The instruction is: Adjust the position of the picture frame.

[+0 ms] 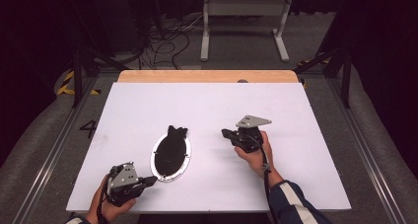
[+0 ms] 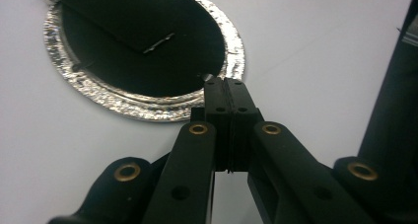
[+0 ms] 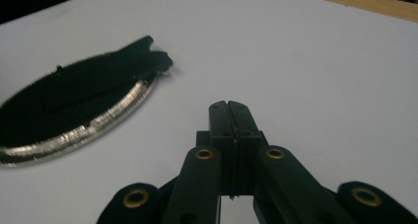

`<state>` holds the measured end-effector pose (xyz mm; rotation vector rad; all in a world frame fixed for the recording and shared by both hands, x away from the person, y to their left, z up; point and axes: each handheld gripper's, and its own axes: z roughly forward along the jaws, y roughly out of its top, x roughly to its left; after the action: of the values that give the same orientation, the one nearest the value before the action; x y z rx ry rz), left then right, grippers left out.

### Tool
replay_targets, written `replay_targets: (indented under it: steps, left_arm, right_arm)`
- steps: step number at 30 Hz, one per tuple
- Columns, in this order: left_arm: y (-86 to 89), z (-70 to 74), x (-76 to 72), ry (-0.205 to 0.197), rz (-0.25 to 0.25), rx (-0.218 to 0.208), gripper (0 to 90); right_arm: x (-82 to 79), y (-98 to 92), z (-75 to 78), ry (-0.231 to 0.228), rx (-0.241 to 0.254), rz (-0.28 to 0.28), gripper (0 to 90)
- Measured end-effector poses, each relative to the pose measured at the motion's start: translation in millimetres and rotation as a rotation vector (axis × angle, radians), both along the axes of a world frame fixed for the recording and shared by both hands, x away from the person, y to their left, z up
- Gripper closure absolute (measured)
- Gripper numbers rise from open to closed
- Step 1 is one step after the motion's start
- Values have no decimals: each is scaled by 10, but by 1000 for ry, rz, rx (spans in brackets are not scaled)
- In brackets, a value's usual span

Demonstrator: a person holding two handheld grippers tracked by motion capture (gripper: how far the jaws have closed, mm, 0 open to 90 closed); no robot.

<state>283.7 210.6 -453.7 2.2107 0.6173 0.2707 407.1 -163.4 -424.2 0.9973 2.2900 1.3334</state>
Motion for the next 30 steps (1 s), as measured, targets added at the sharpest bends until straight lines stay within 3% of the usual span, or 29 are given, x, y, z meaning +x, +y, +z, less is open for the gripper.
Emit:
replay_targets:
  steps: [11,16,19,22,25,26,30]
  left_arm:
    - [-43,-72,18,25,2,11,900]
    - [-99,-87,0,19,-22,25,900]
    - [-138,-99,16,15,-35,23,900]
    - [-199,-126,36,16,-45,53,899]
    - [-250,-135,45,6,-32,74,898]
    - [-280,-132,42,-4,-20,88,898]
    - [-291,-135,55,-9,-18,89,899]
  right_arm:
    - [317,617,80,25,4,83,900]
    - [380,901,41,17,-80,105,900]
    - [424,1023,31,13,-99,108,900]
    - [481,1135,9,26,-123,110,900]
    - [518,1243,-22,37,-132,114,900]
    - [525,1319,-78,39,-162,110,900]
    - [553,1389,-165,67,-187,101,900]
